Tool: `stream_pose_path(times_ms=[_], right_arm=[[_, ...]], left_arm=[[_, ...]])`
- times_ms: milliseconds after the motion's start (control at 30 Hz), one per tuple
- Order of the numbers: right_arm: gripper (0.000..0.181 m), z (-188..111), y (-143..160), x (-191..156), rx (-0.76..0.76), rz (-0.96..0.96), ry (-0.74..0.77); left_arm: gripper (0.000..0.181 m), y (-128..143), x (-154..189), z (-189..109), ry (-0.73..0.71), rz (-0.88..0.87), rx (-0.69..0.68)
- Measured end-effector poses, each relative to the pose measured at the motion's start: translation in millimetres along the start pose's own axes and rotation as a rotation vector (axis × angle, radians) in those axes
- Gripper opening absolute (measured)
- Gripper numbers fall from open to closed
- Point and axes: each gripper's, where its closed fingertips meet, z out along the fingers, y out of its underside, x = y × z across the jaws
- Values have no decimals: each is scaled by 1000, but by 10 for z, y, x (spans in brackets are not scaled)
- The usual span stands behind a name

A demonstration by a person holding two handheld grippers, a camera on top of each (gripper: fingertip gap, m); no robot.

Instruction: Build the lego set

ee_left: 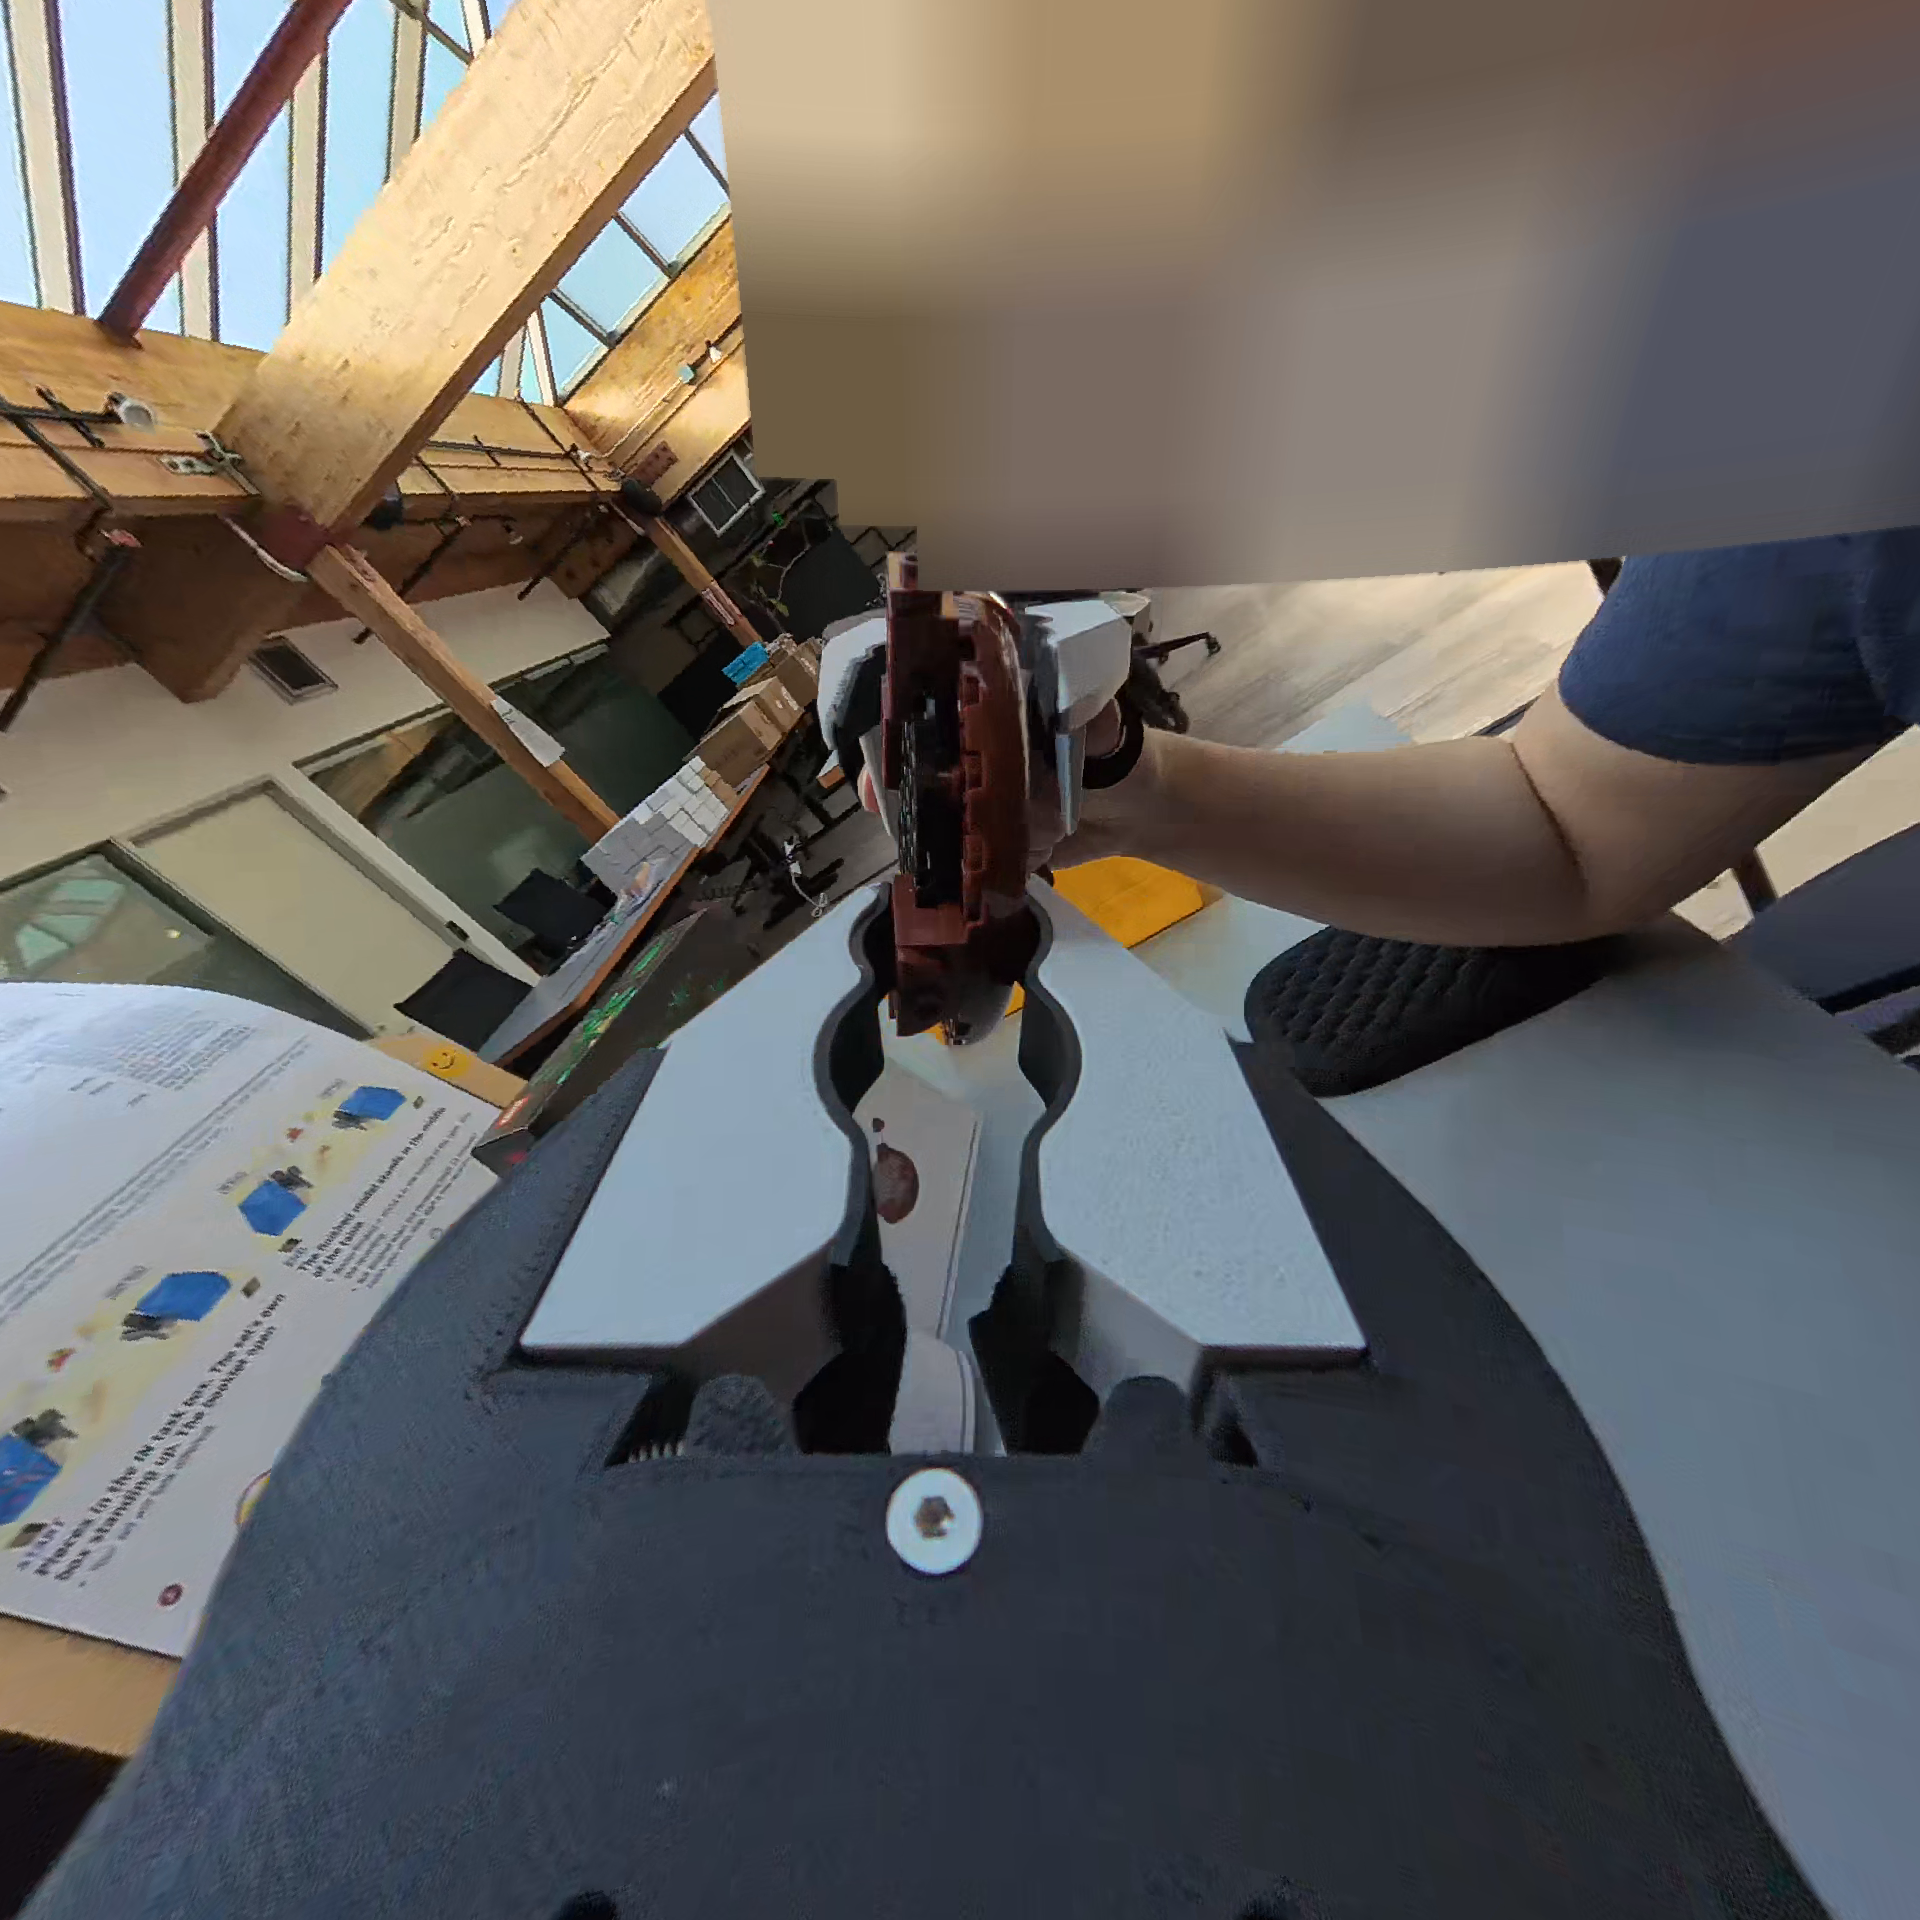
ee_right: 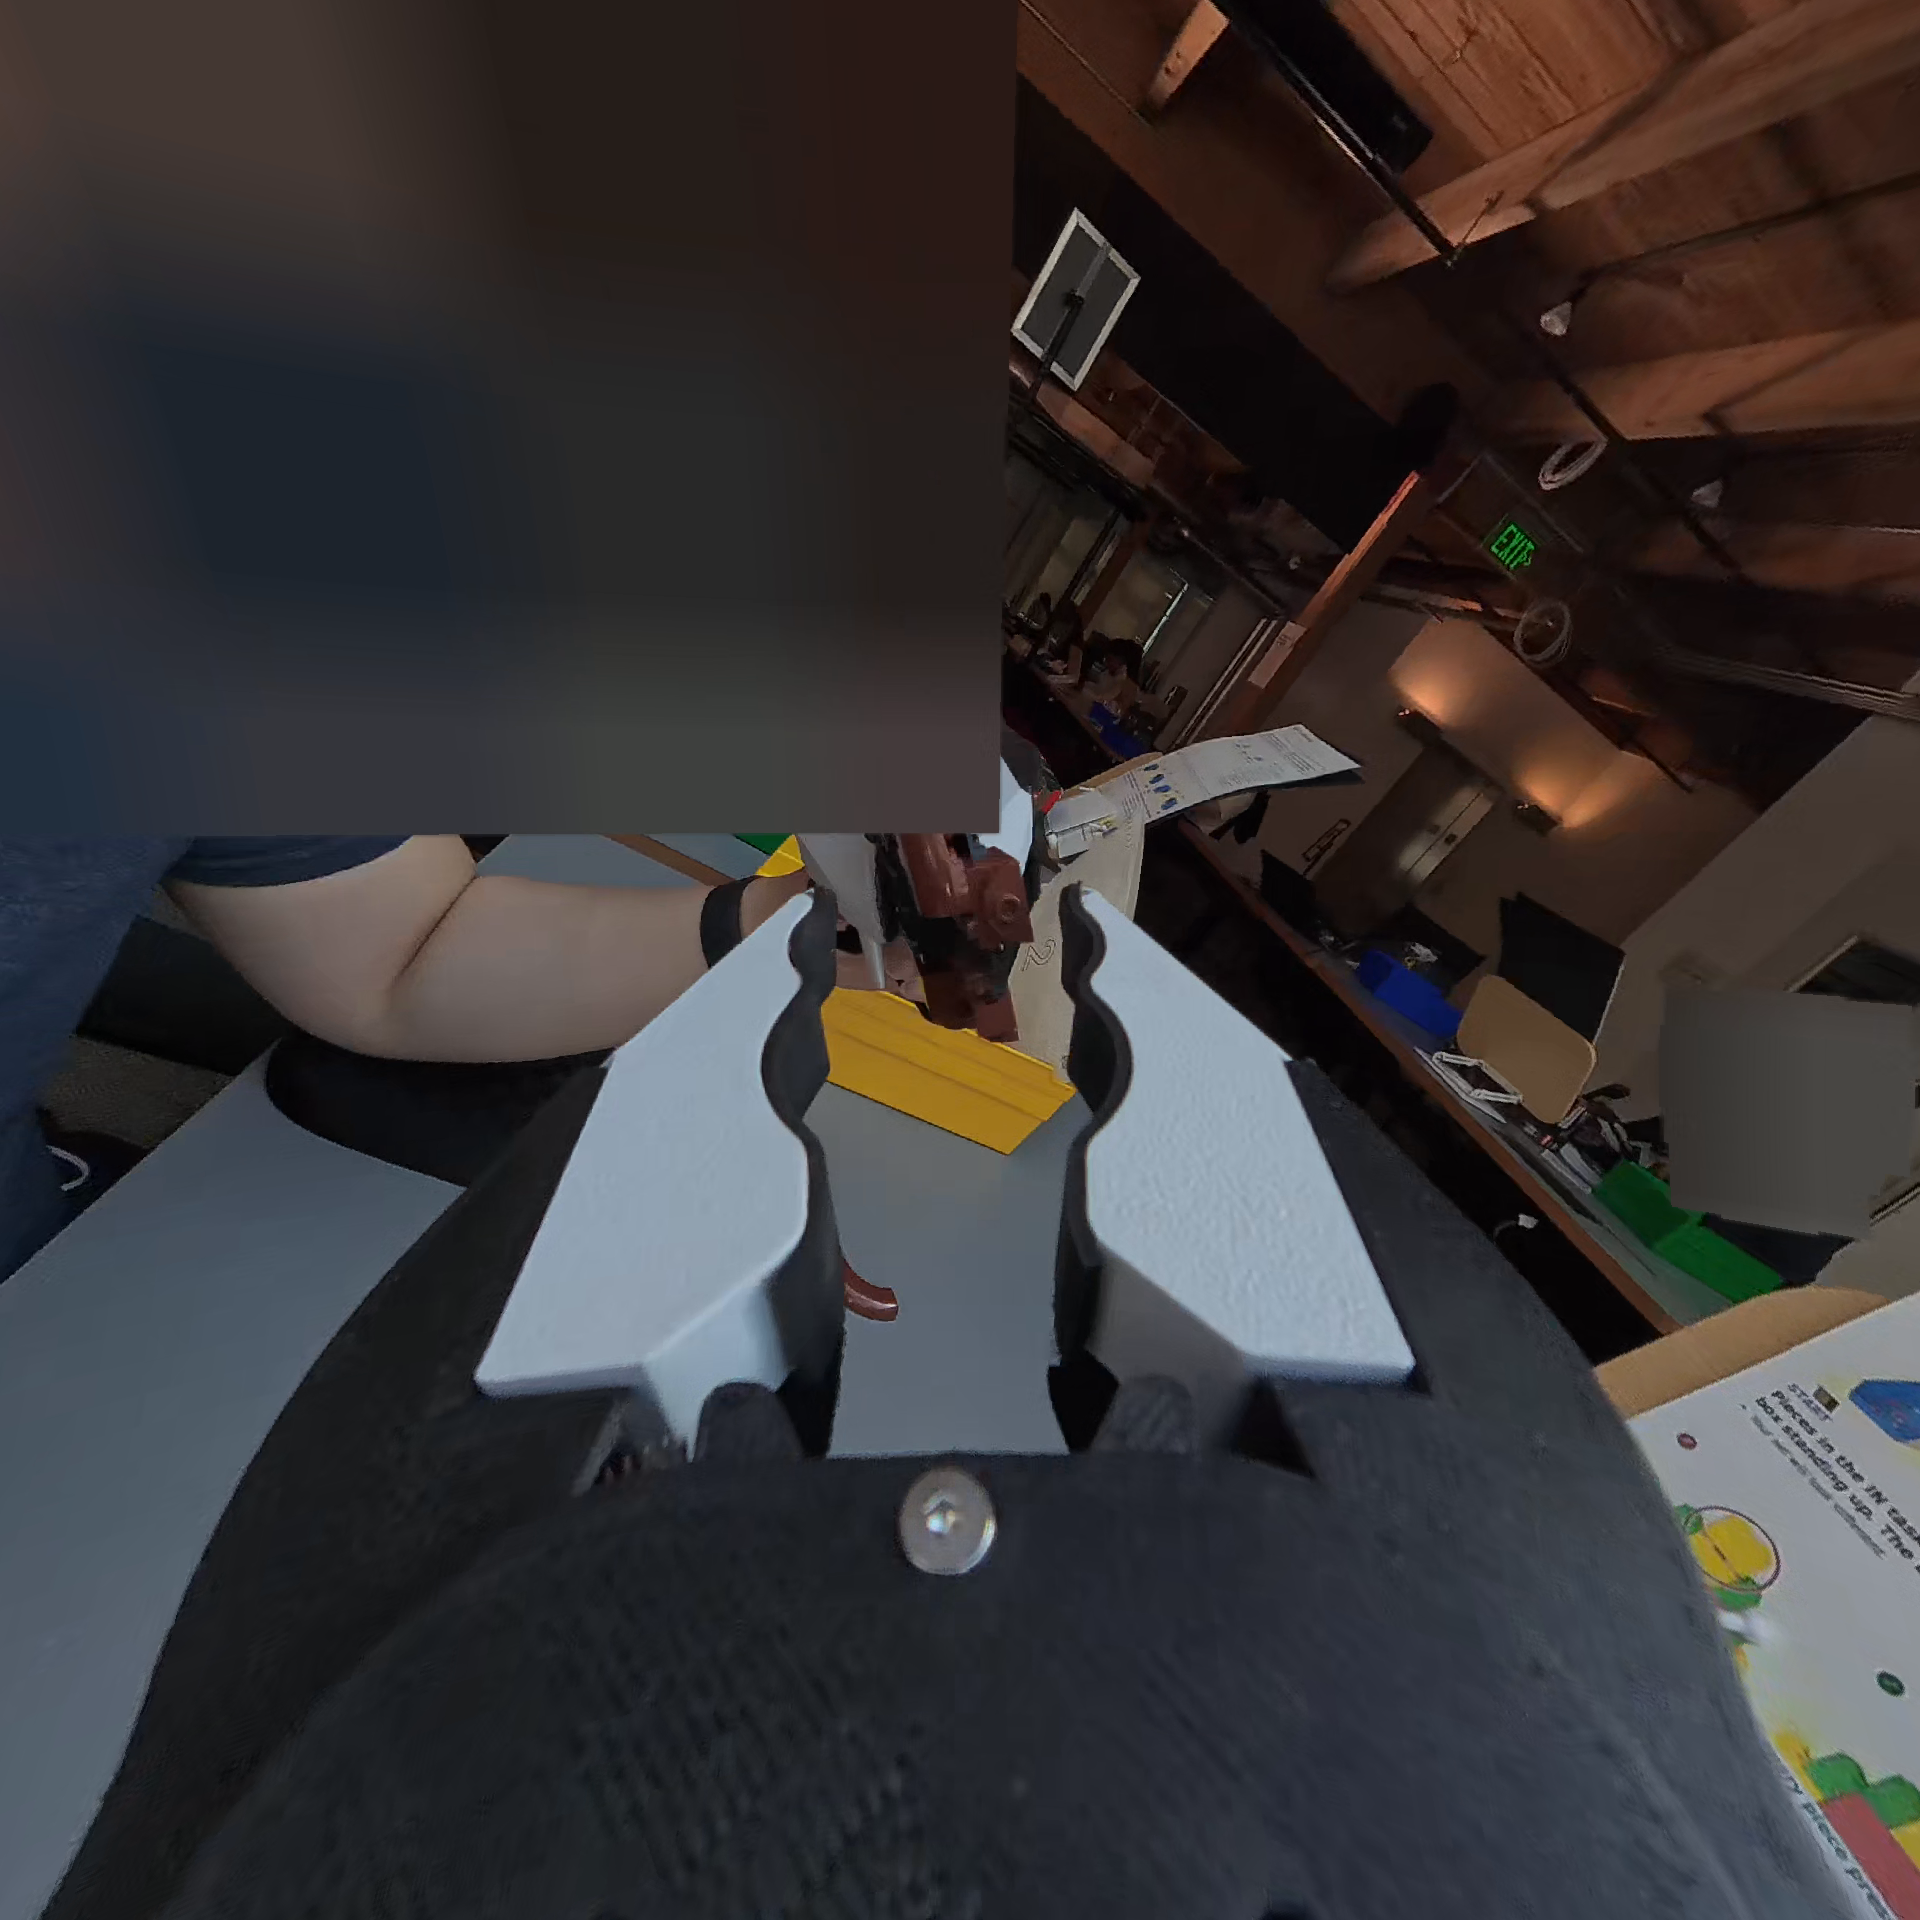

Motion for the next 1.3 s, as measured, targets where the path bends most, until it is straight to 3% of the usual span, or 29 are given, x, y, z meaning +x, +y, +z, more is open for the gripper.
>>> stream_pose_path(times_ms=[200, 333, 1300], right_arm=[[27, 32, -149, -247, -29, -245, 1], [25, 27, -95, -336, -96, -302, -29], [20, -30, 17, -449, -206, -344, -81]], left_arm=[[18, -74, 209, 41, 9, 175, -127], [19, -140, 304, 55, 19, 242, -127], [19, -54, 429, 60, 123, 149, -106]])
